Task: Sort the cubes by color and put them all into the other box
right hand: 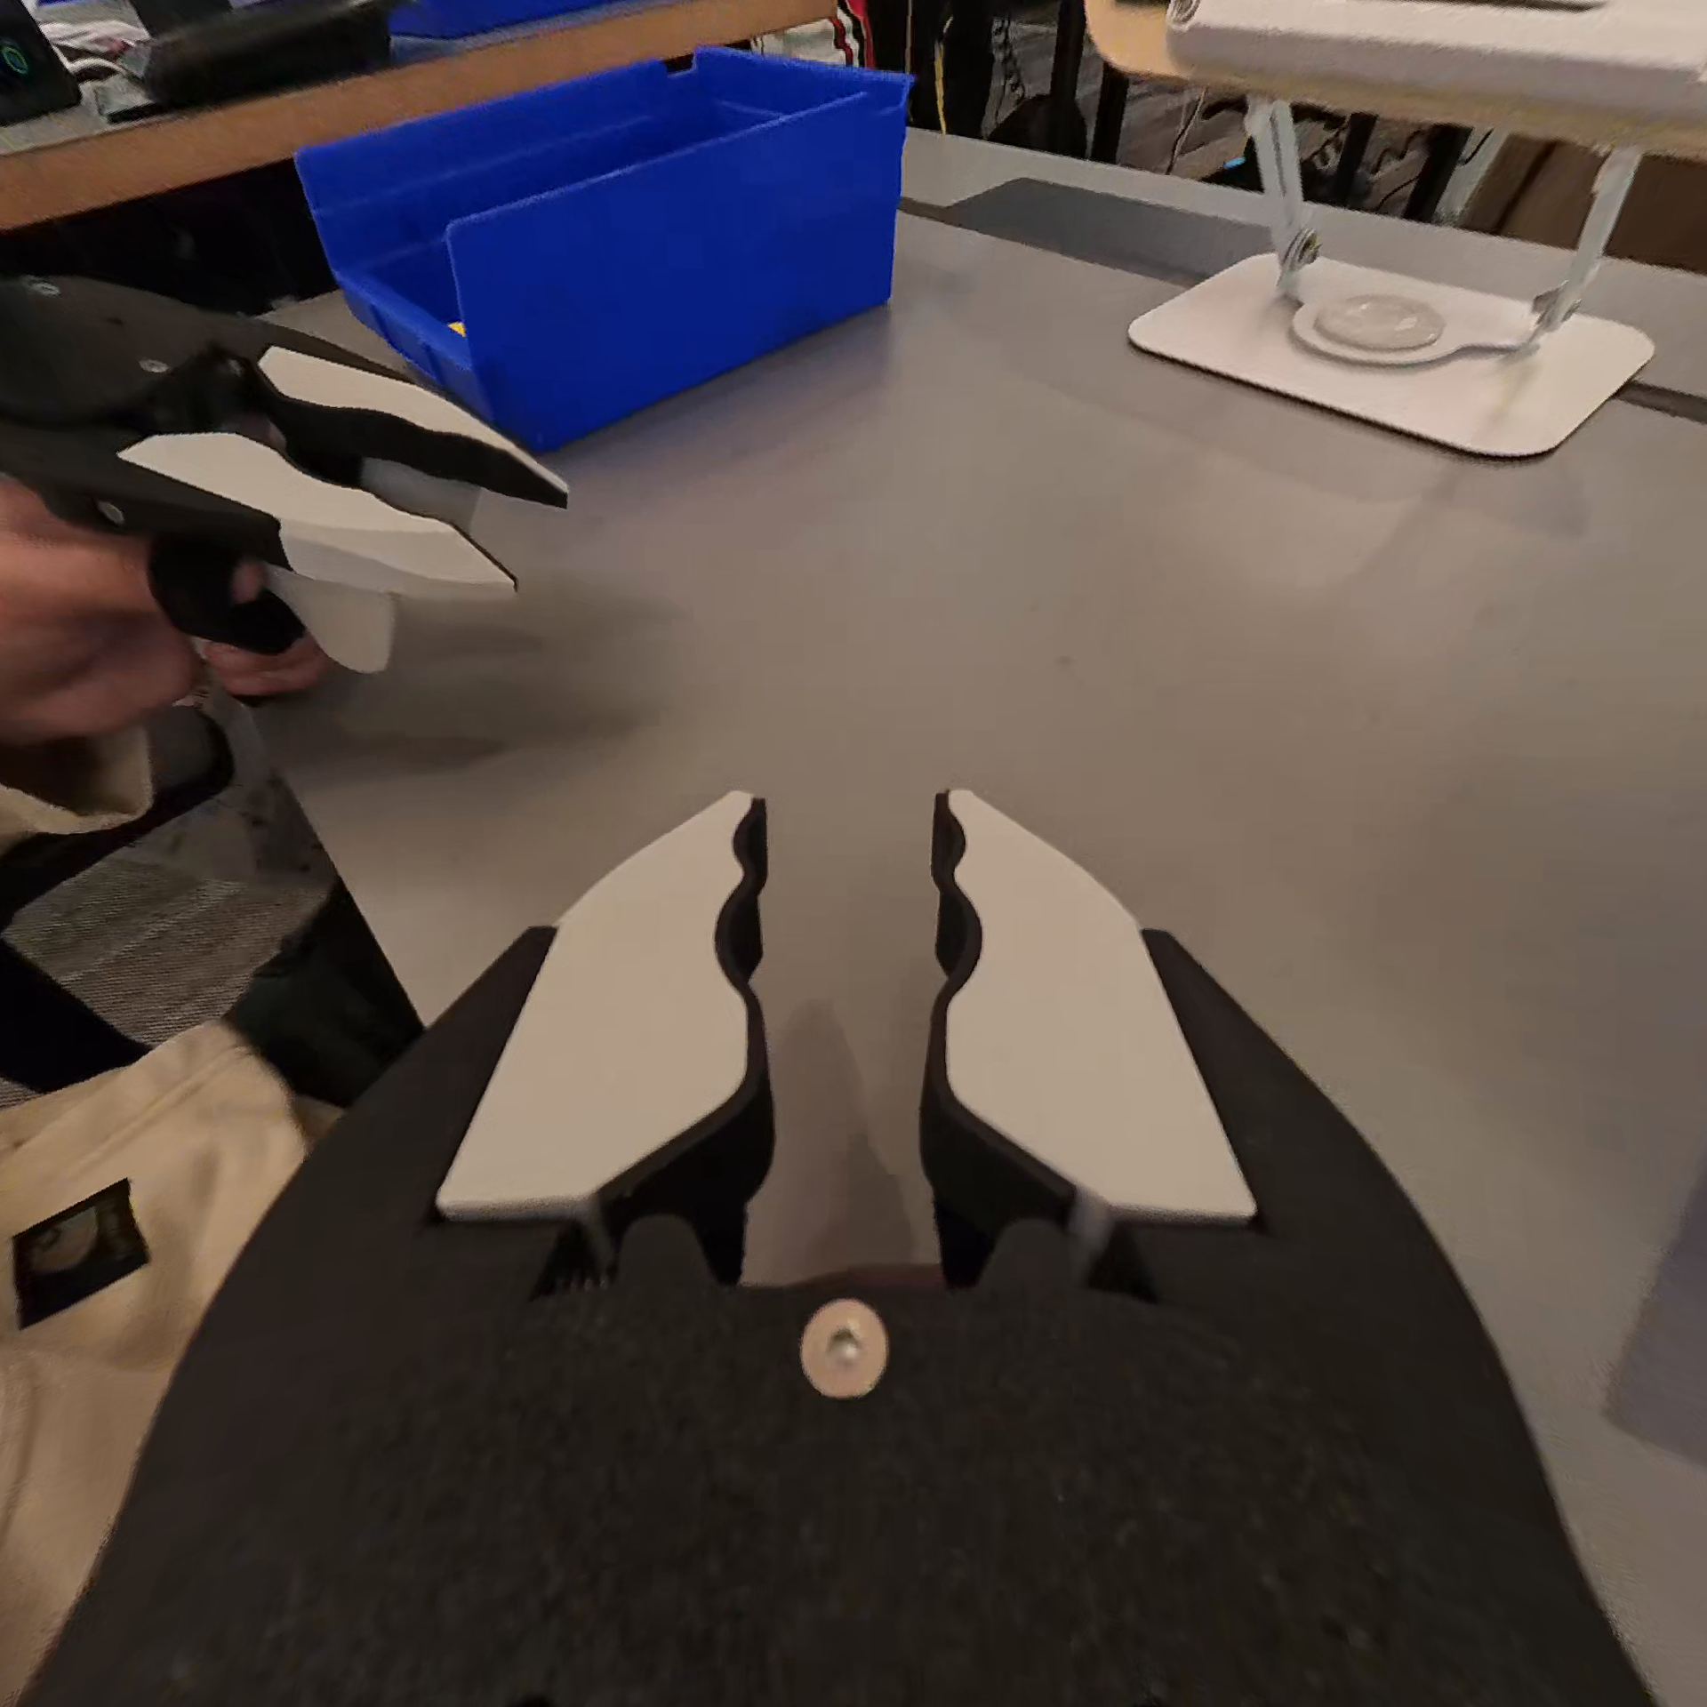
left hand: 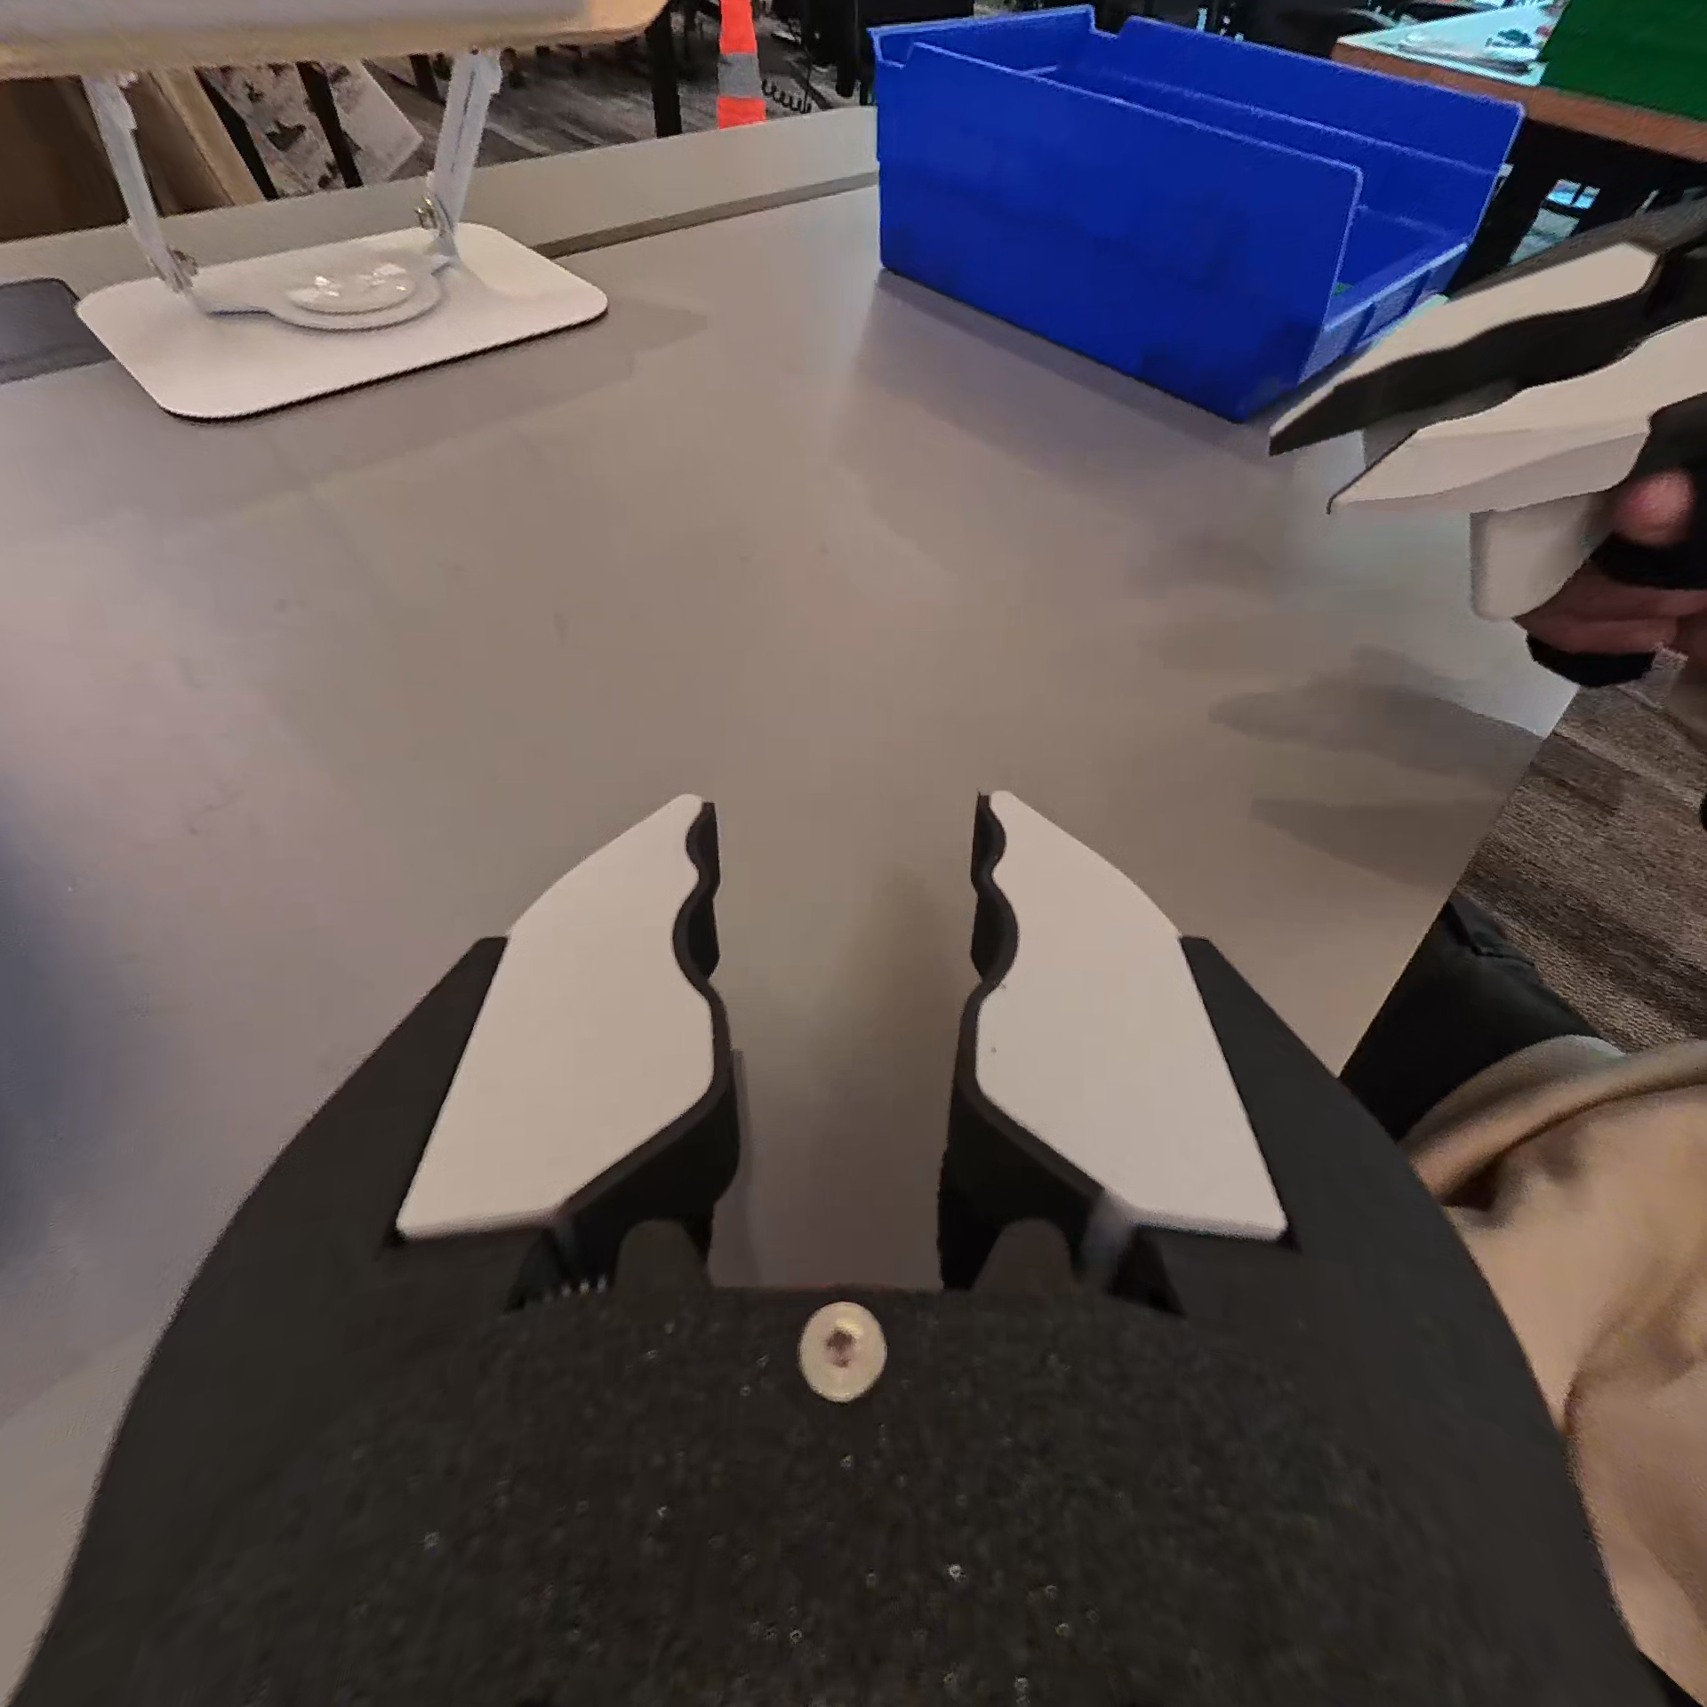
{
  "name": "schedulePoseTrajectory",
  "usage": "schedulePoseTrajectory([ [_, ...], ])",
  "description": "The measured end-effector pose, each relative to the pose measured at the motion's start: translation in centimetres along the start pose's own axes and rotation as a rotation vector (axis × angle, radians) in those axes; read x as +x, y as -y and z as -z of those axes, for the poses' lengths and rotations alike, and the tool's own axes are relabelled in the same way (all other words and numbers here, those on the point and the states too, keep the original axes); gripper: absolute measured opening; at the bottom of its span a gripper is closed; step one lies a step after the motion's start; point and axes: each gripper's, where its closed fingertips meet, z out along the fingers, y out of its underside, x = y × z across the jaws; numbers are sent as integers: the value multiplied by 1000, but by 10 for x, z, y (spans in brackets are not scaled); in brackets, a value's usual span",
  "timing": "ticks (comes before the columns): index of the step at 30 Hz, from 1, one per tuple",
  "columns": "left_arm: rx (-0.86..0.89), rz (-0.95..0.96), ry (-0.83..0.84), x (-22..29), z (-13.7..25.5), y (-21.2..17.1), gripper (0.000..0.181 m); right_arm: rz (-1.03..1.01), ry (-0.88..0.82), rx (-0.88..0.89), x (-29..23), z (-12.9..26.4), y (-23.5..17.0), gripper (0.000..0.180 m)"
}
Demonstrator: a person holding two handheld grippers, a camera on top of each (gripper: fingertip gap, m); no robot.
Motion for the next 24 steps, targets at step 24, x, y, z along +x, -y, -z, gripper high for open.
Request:
schedulePoseTrajectory([
  [24,-1084,488,250,-278,128,-76,50,-106,233,-1,-3,3,0,29],
])
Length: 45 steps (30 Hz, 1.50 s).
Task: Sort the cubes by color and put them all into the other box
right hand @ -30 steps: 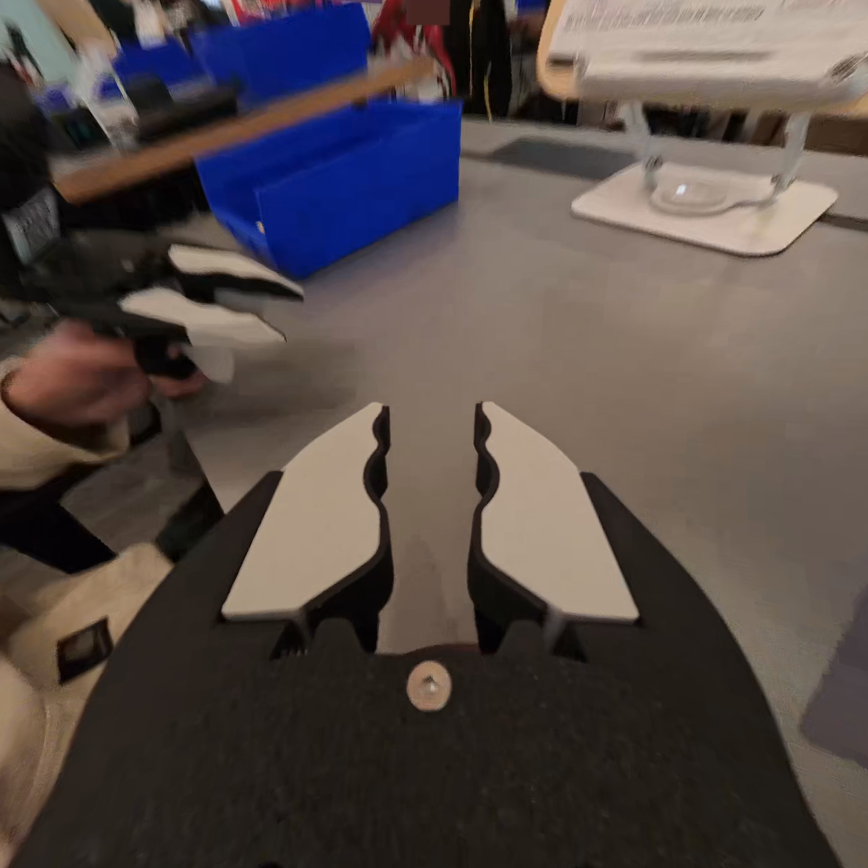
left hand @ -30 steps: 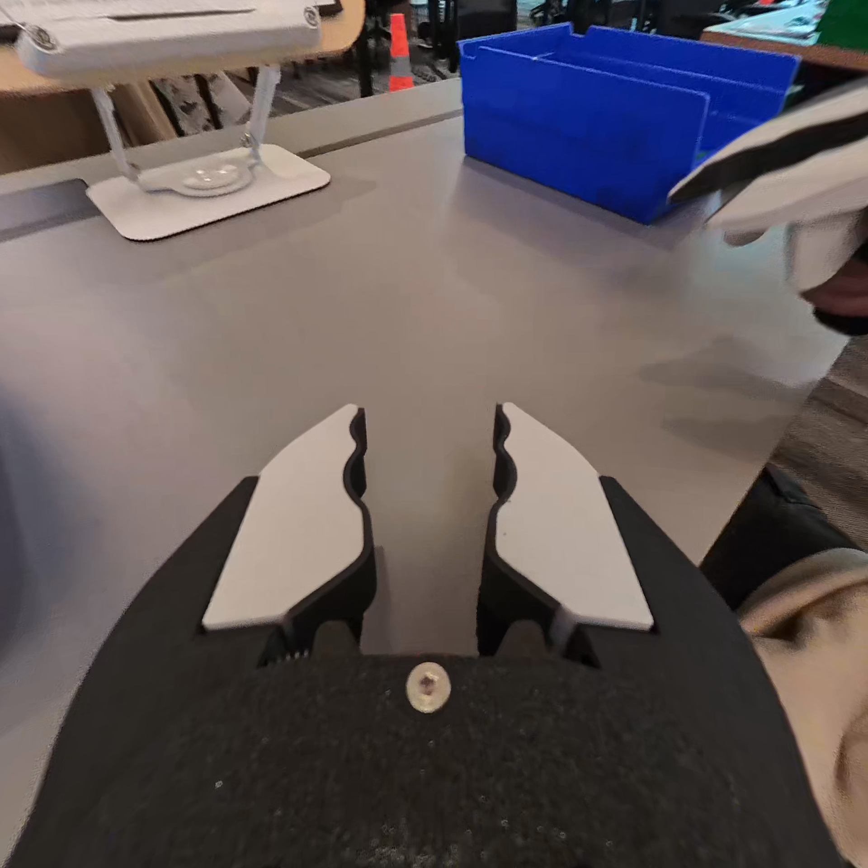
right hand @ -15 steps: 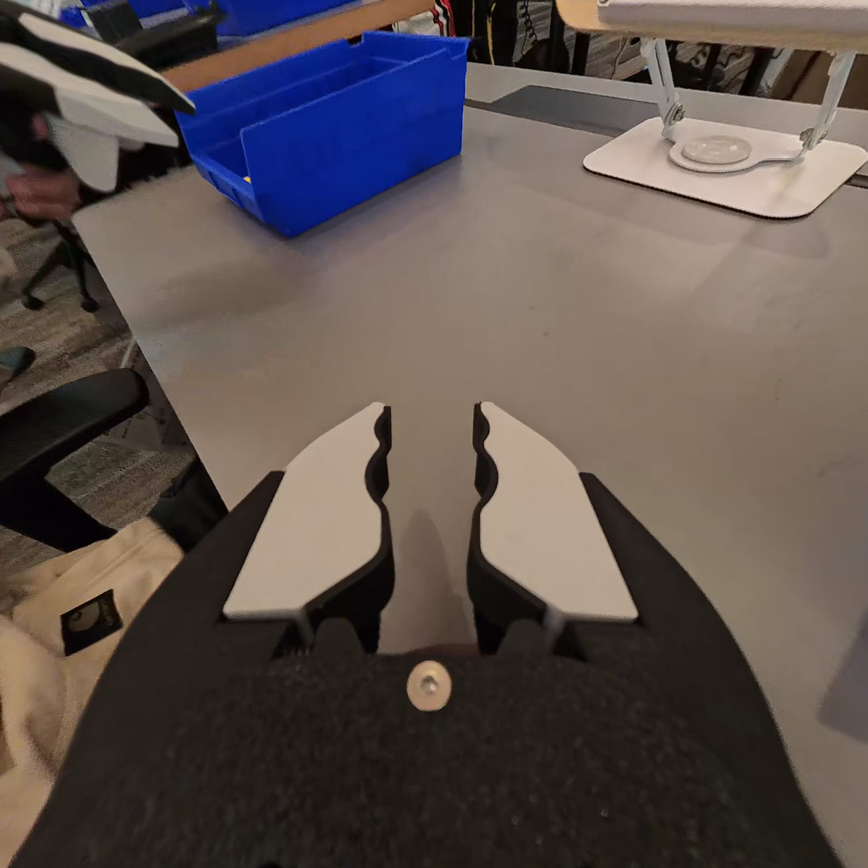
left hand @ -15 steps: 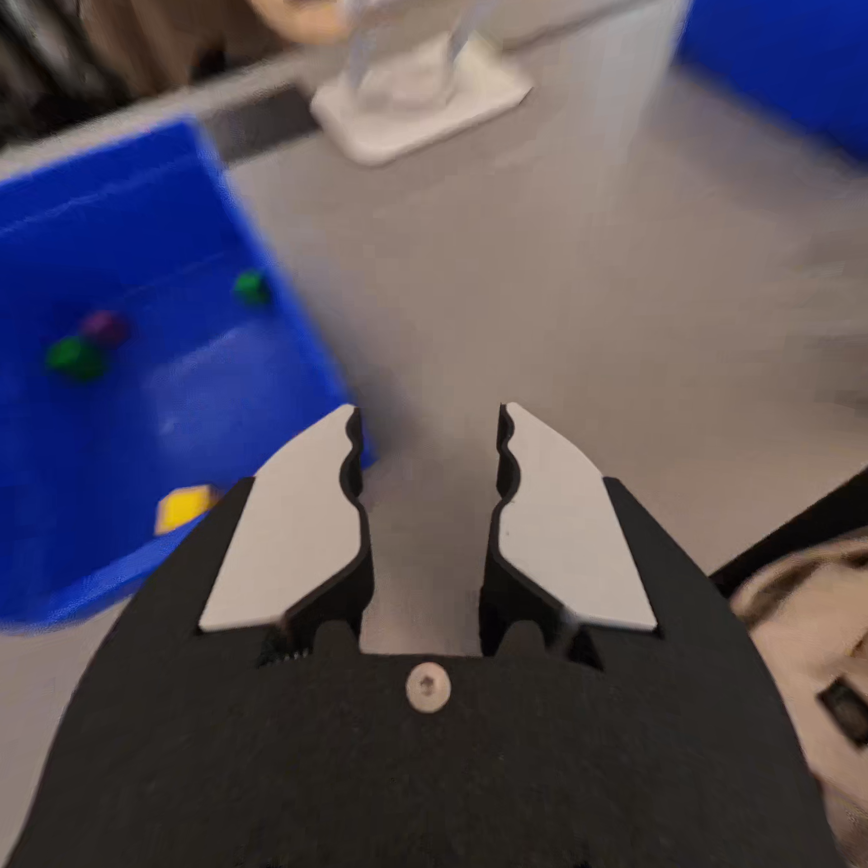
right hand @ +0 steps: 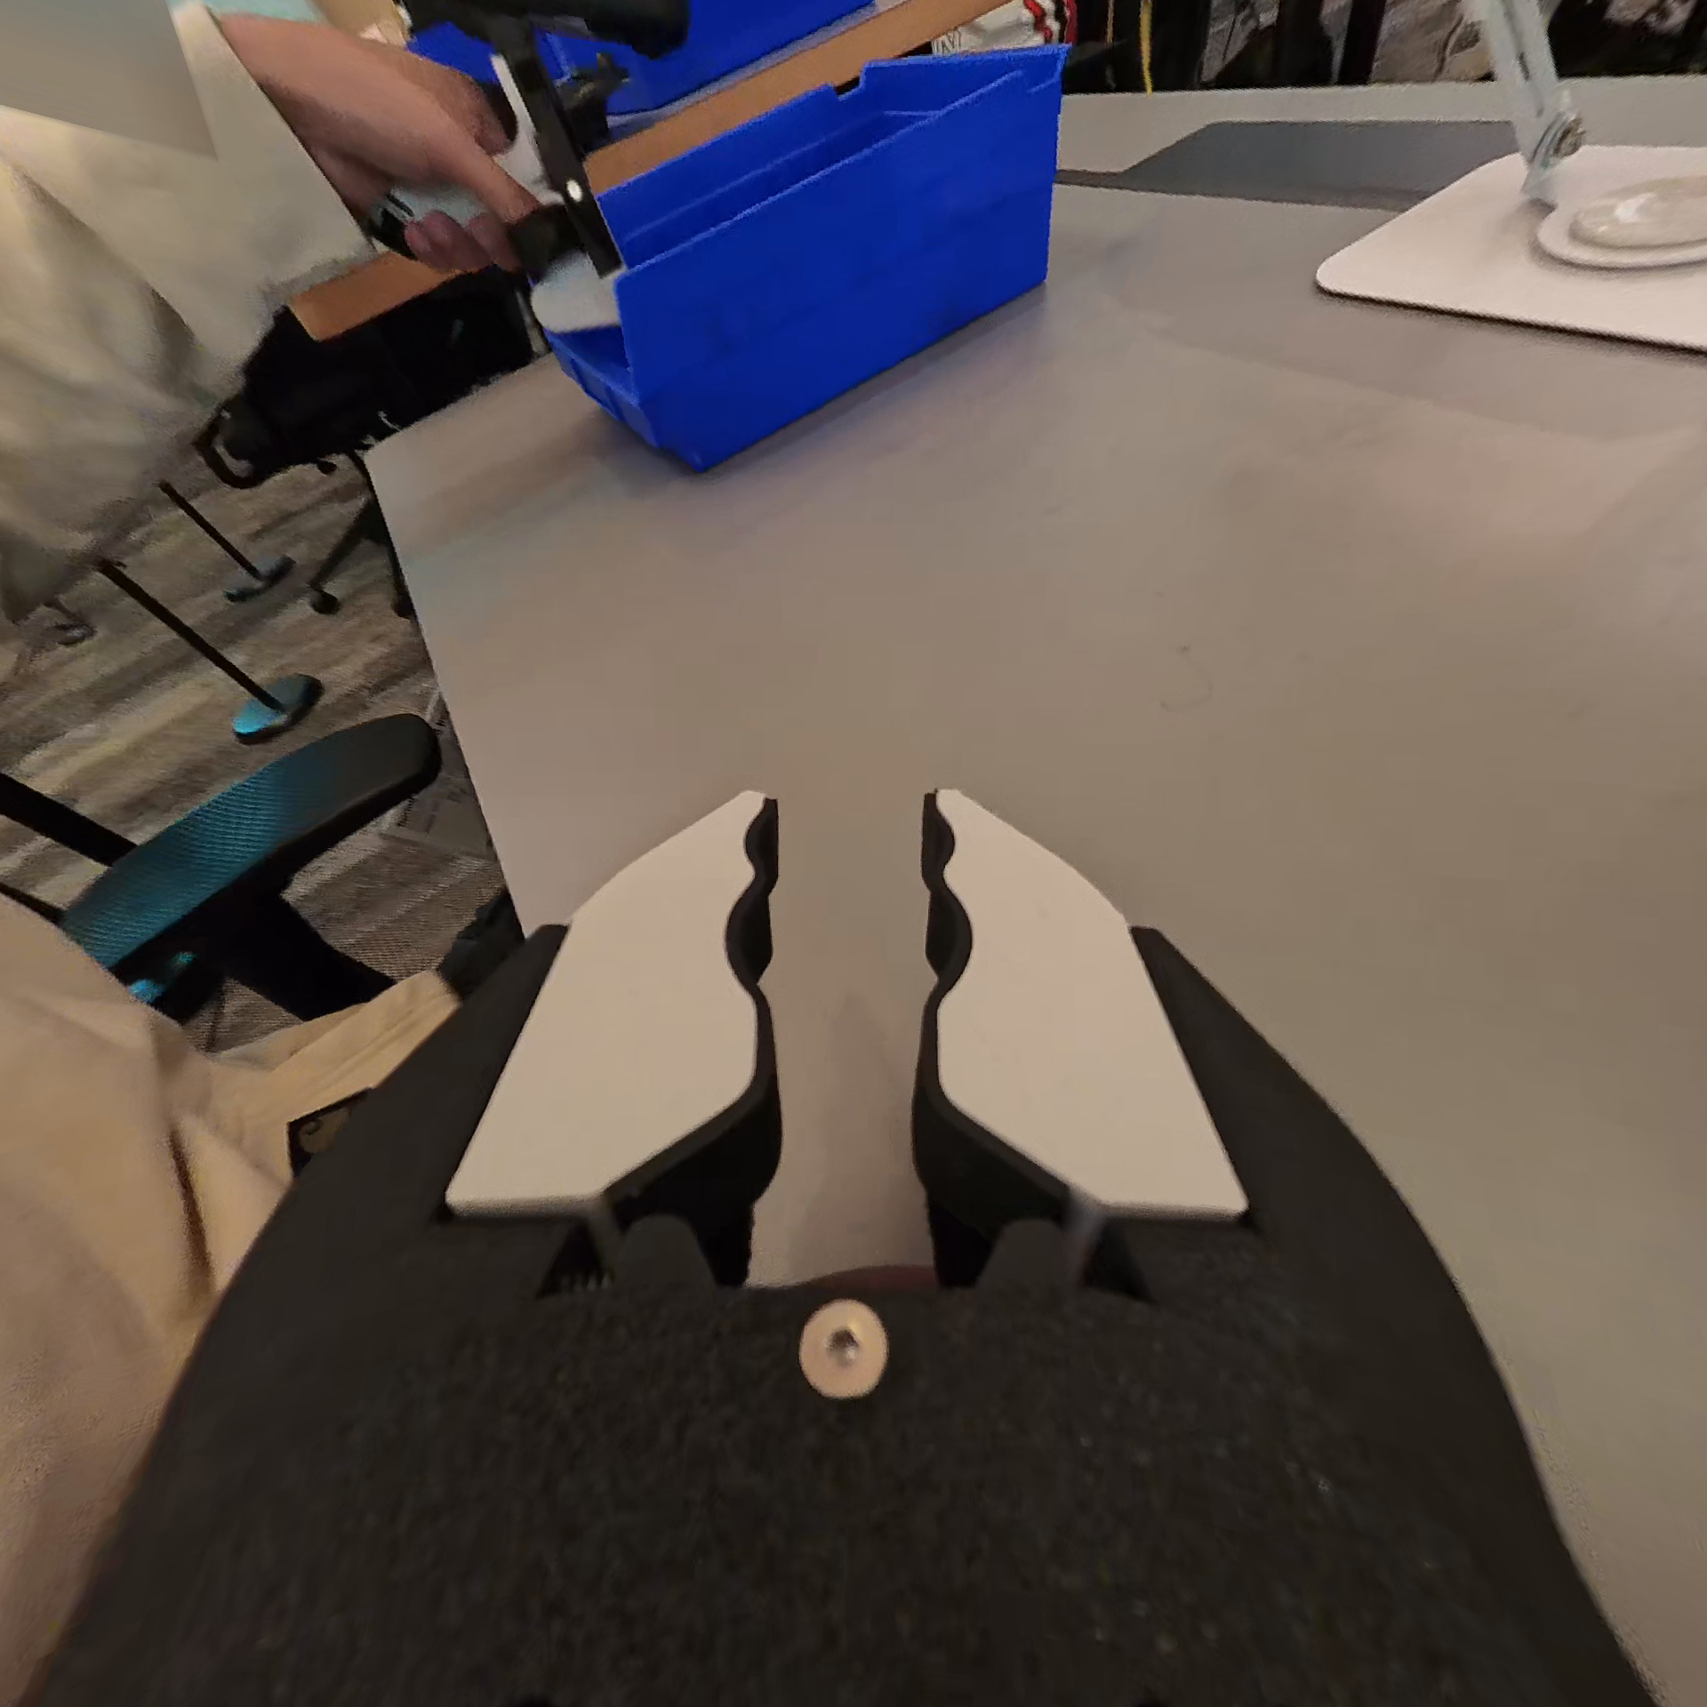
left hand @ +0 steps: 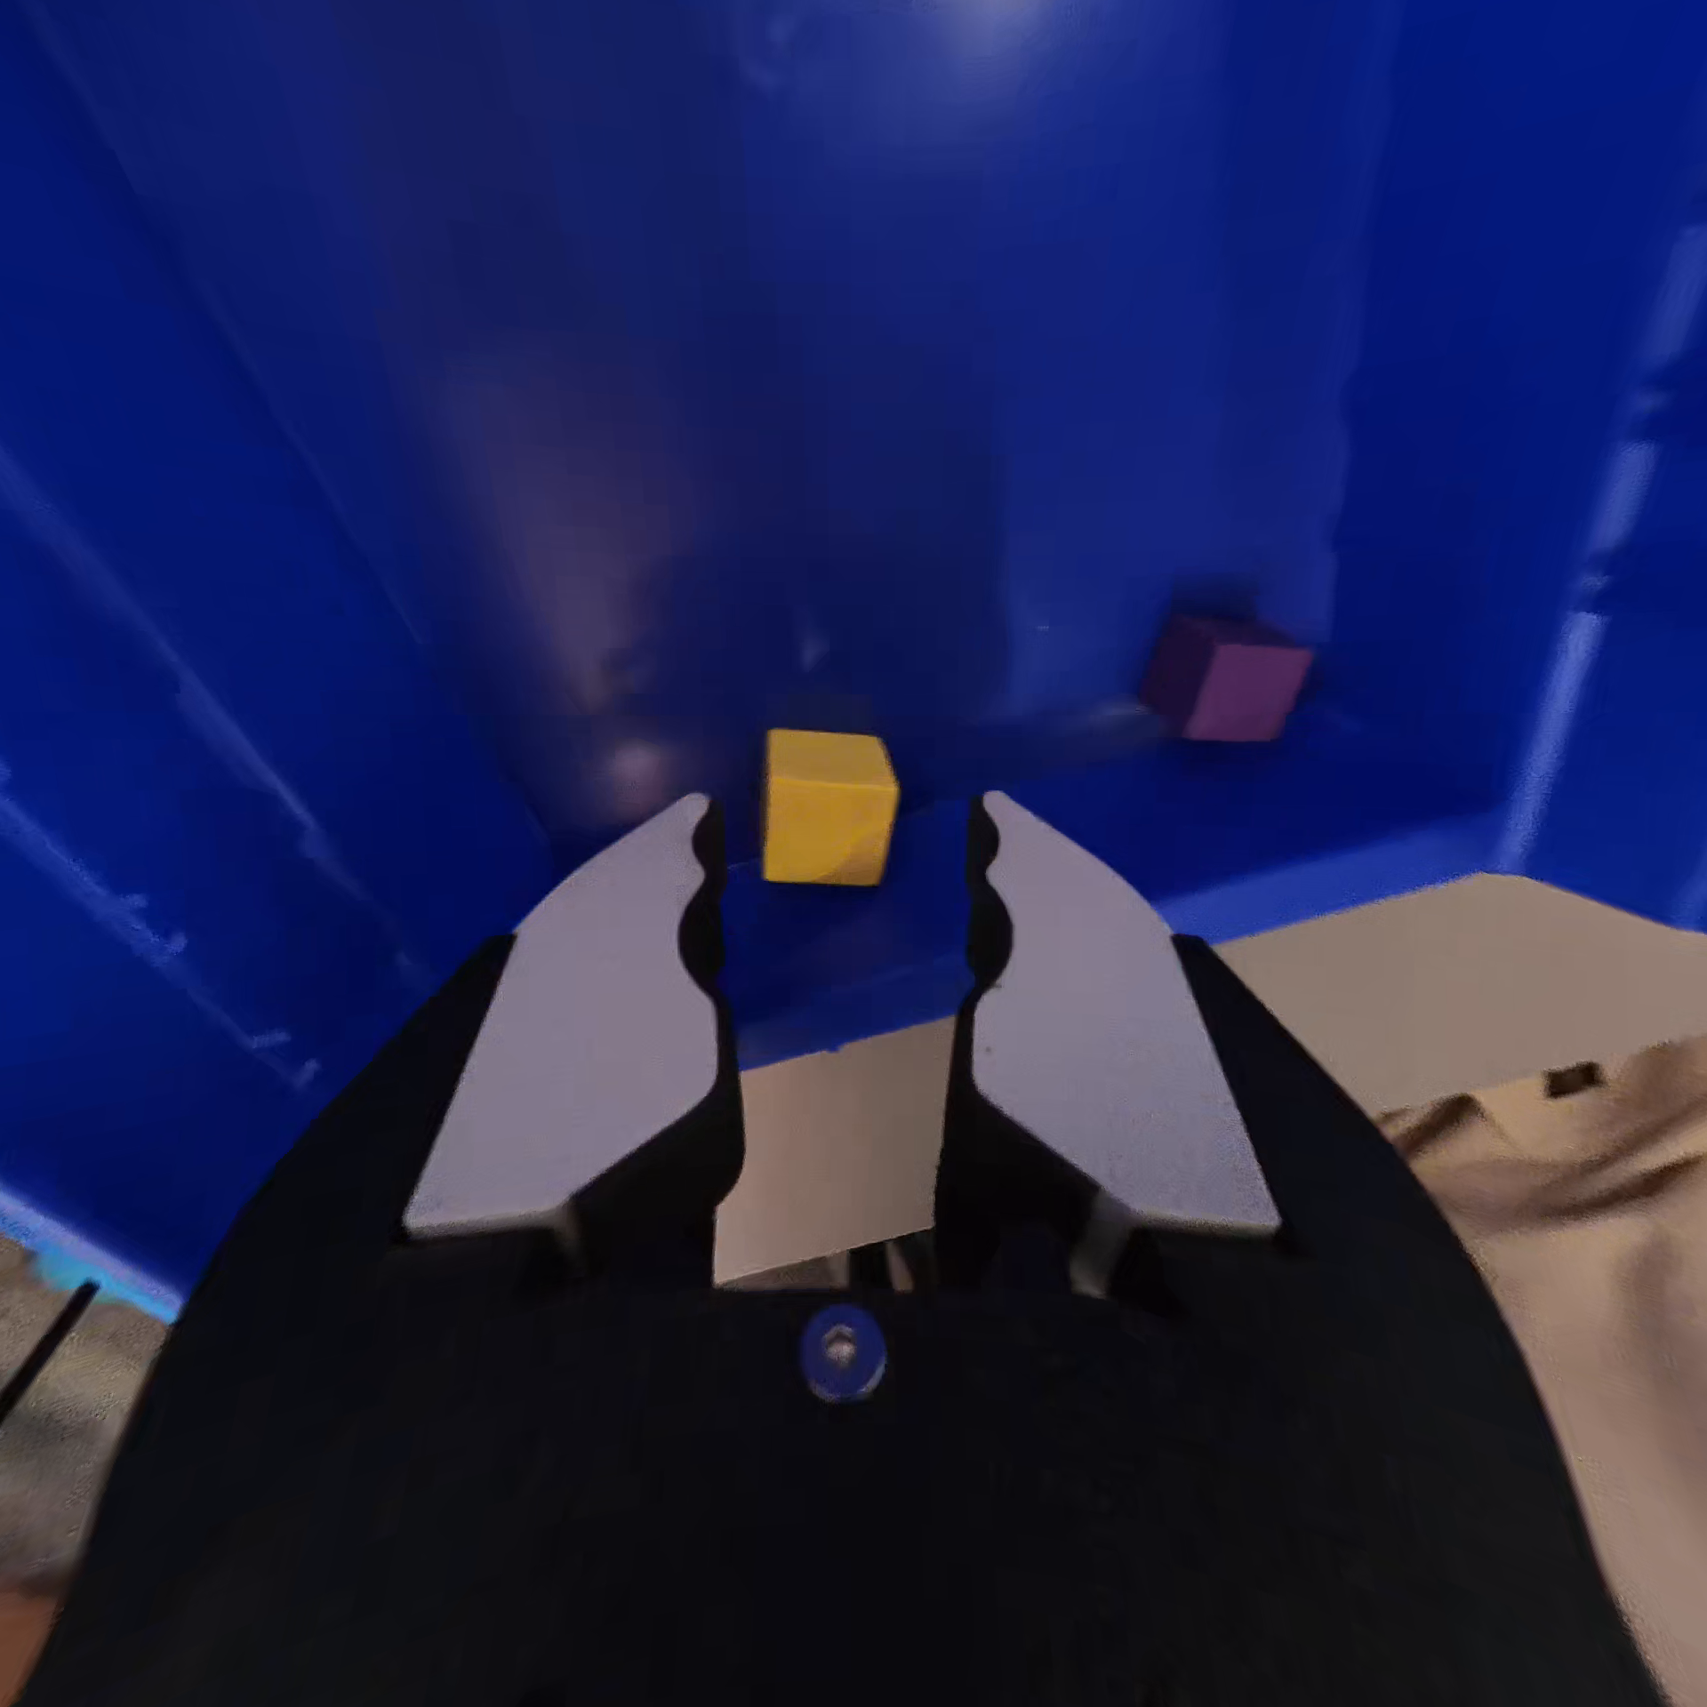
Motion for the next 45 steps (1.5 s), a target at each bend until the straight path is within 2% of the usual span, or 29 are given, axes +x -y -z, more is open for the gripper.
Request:
schedulePoseTrajectory([
  [3,-68,11,76,-13,-9,-5,51,-26,31,-6,1,-3,-4,29],
  [4,-83,28,55,-11,-10,-6,43,-26,35,-12,2,-3,-6,29],
  [5,-94,30,41,-8,-11,-7,27,-24,42,-15,1,-4,-6,29],
  [10,-111,-36,82,-4,-7,-4,27,18,34,-3,0,1,-1,28],
  [14,168,-99,87,13,29,28,27,27,4,22,4,6,5,28],
  [18,697,-203,139,52,93,56,27,36,-35,46,9,13,8,28],
  [20,907,-206,219,66,110,52,27,49,-80,54,16,16,10,28],
  [23,1066,-190,341,80,108,36,27,32,-99,63,17,19,10,27],
  [26,1137,-171,360,92,101,26,27,-9,-79,49,15,16,5,25],
  [29,1185,-161,317,100,99,22,27,-106,-13,81,11,15,8,24],
  [32,1267,-165,253,107,107,21,27,-160,-30,91,21,14,7,23],
  [34,1378,-231,82,134,123,23,27,-232,27,118,19,12,13,25],
  [38,1442,-561,-506,237,148,23,27,-525,370,199,-1,3,60,34],
  [39,1459,-658,-601,260,153,20,27,-592,459,211,-7,0,73,39],
  [41,1454,-836,-663,300,152,22,27,-720,585,205,-14,-10,93,45],
  [45,1328,-1161,-603,366,122,28,27,-922,786,170,-28,-31,113,59],
])
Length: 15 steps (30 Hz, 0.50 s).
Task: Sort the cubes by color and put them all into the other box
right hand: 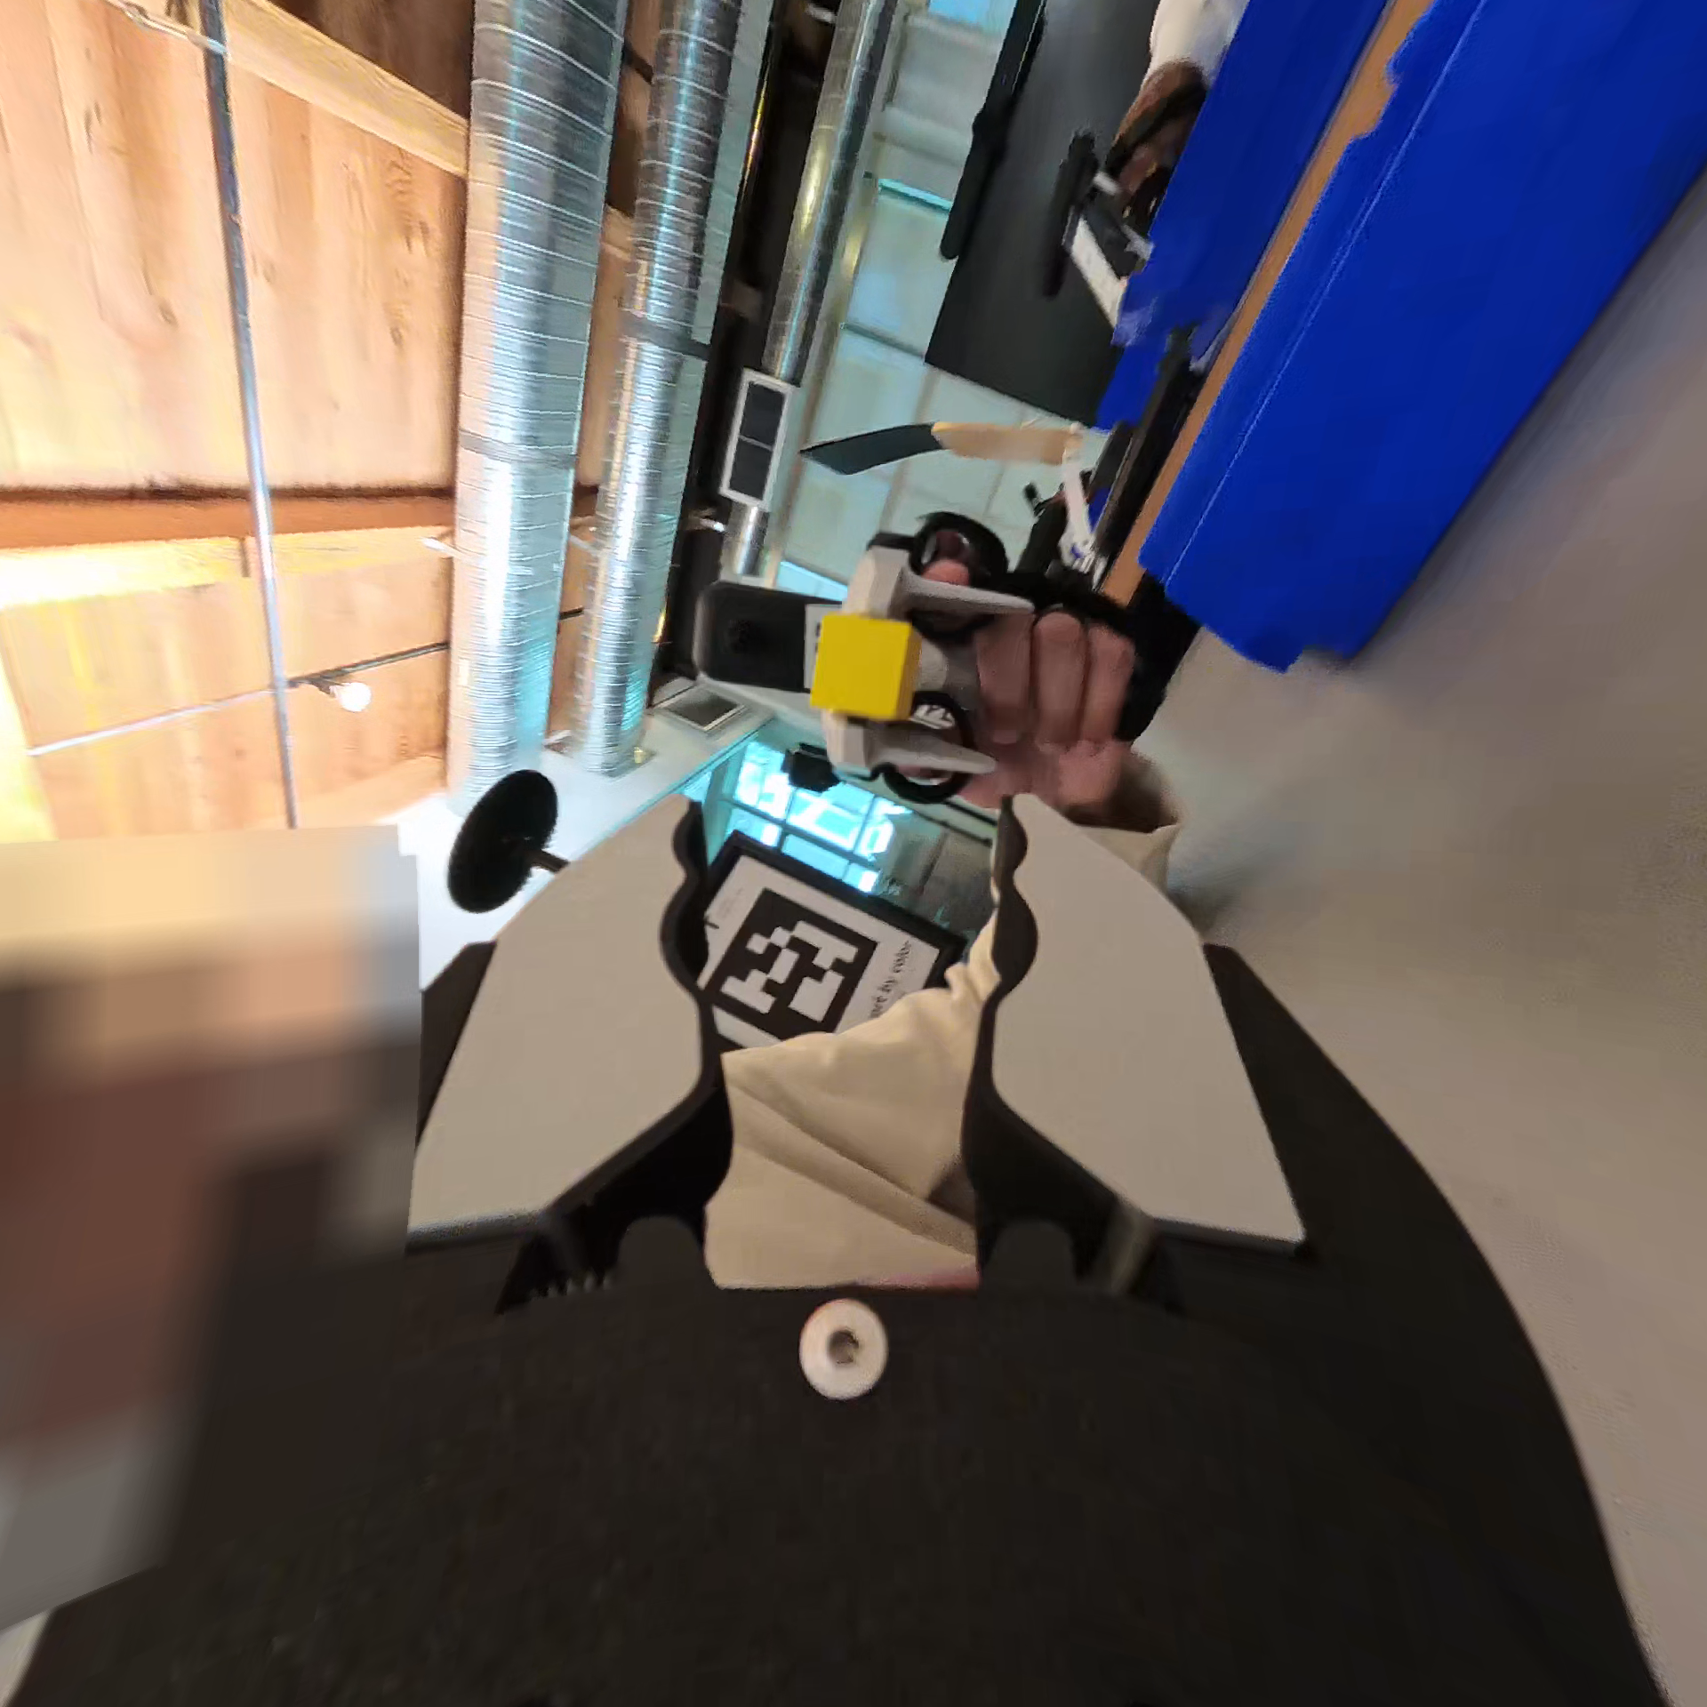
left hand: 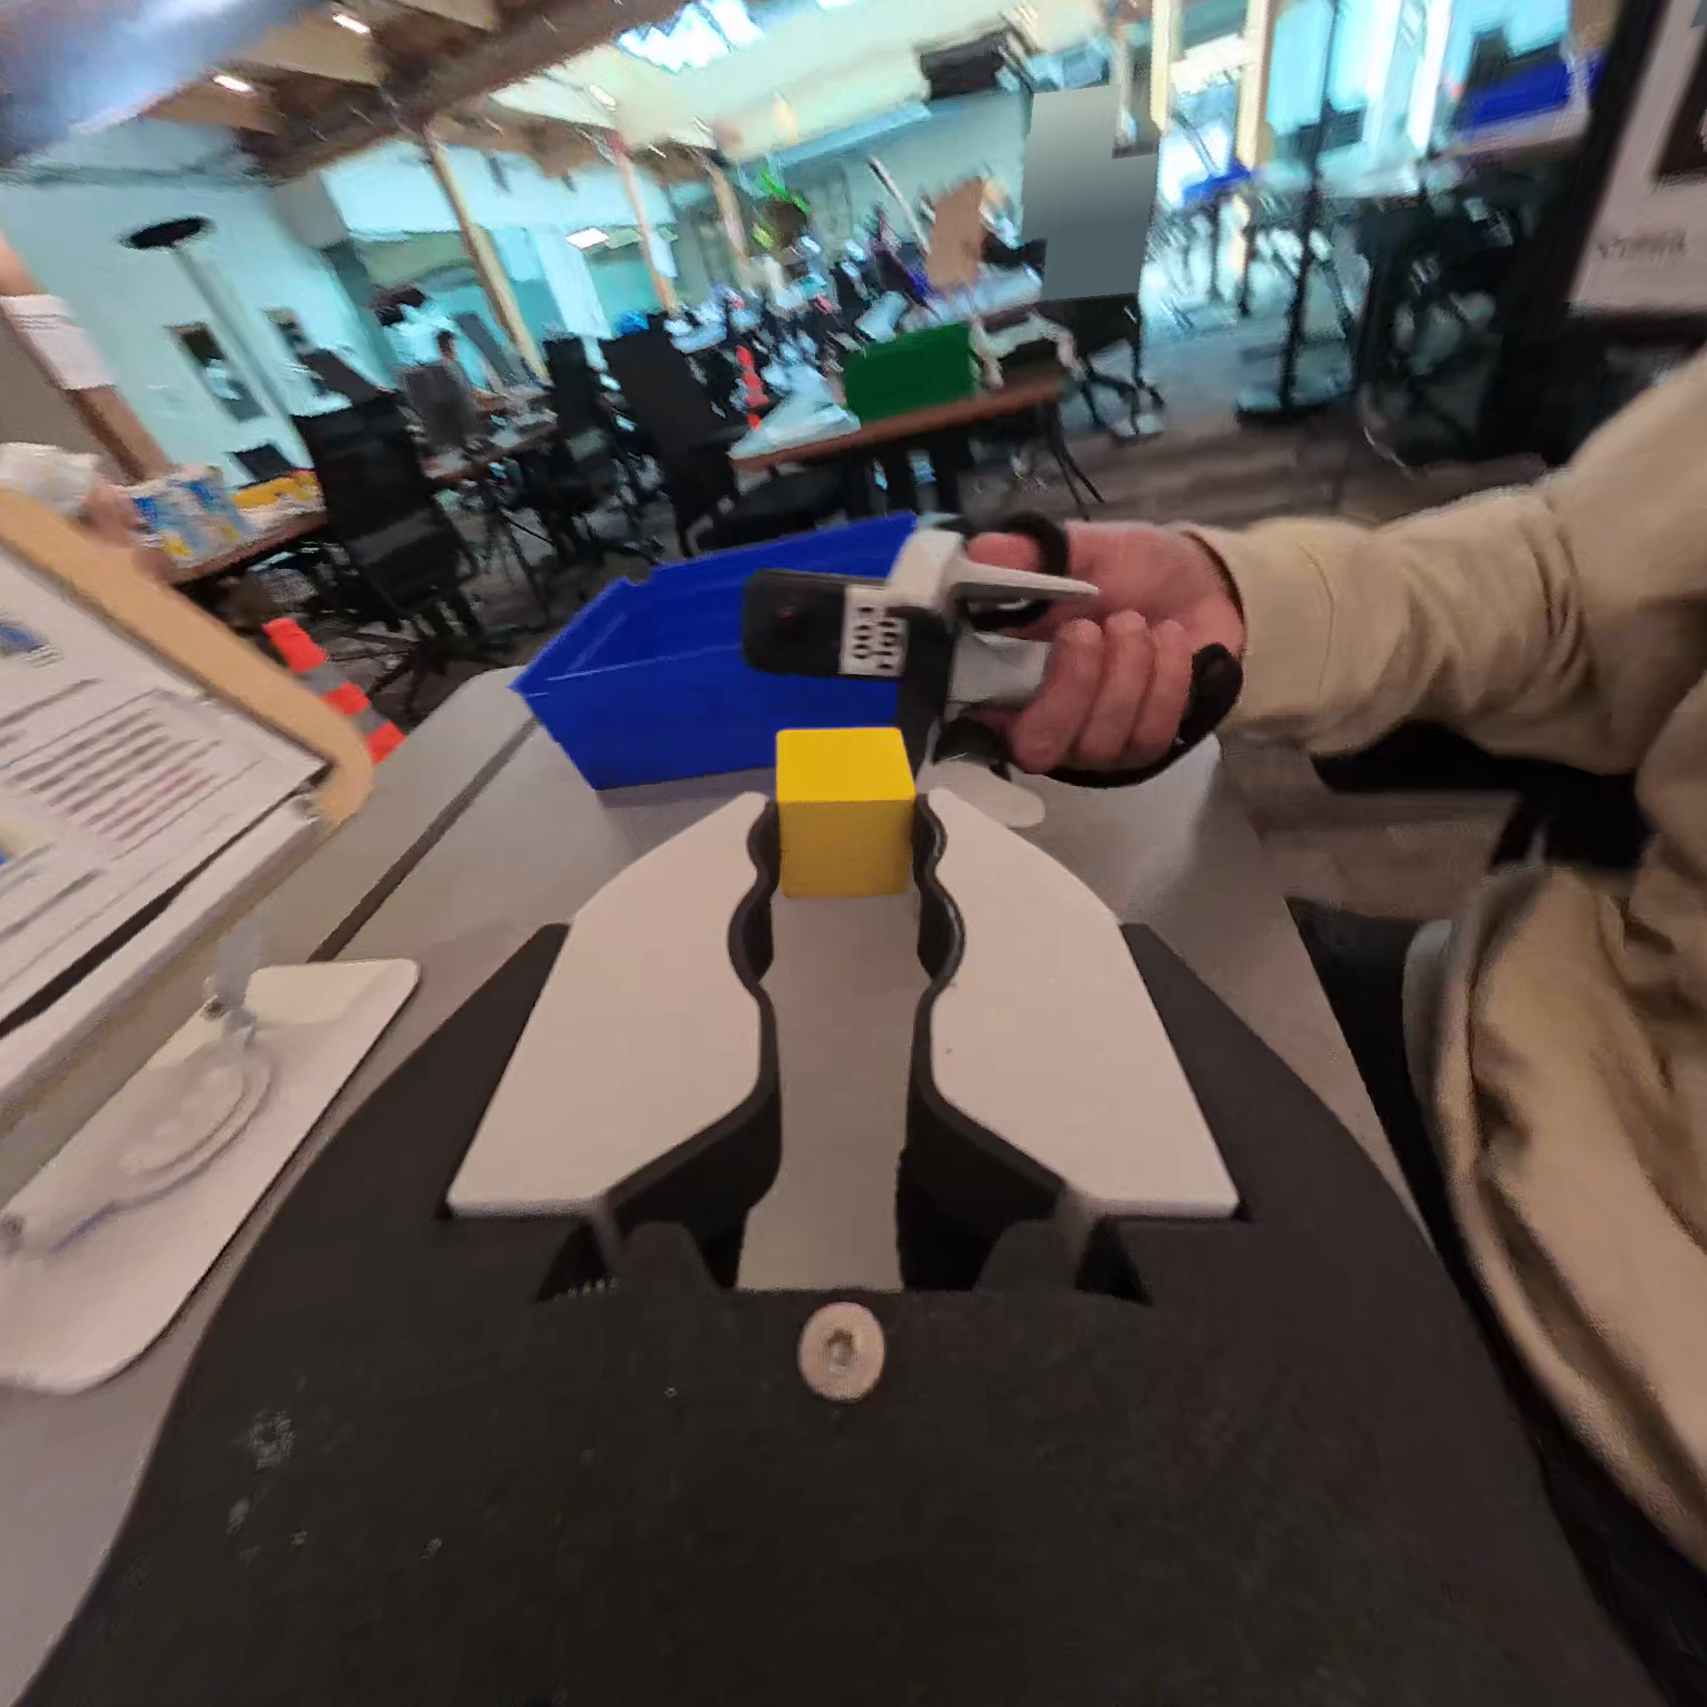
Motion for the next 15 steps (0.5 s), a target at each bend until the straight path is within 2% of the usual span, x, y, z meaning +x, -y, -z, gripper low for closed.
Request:
schedulePoseTrajectory([
  [3,-110,-90,-82,15,-34,-13,27,-58,-13,-36,16,-7,-7,63],
  [7,-229,-162,-142,25,-56,-33,27,-48,-37,-63,27,-6,-17,62],
  [9,-260,-179,-148,26,-63,-40,27,-16,-35,-60,28,-1,-16,28],
  [12,-268,-139,-104,23,-67,-42,27,28,-54,-28,31,5,-13,28],
  [15,-221,-85,17,20,-56,-28,57,39,-23,16,25,16,-7,28],
])
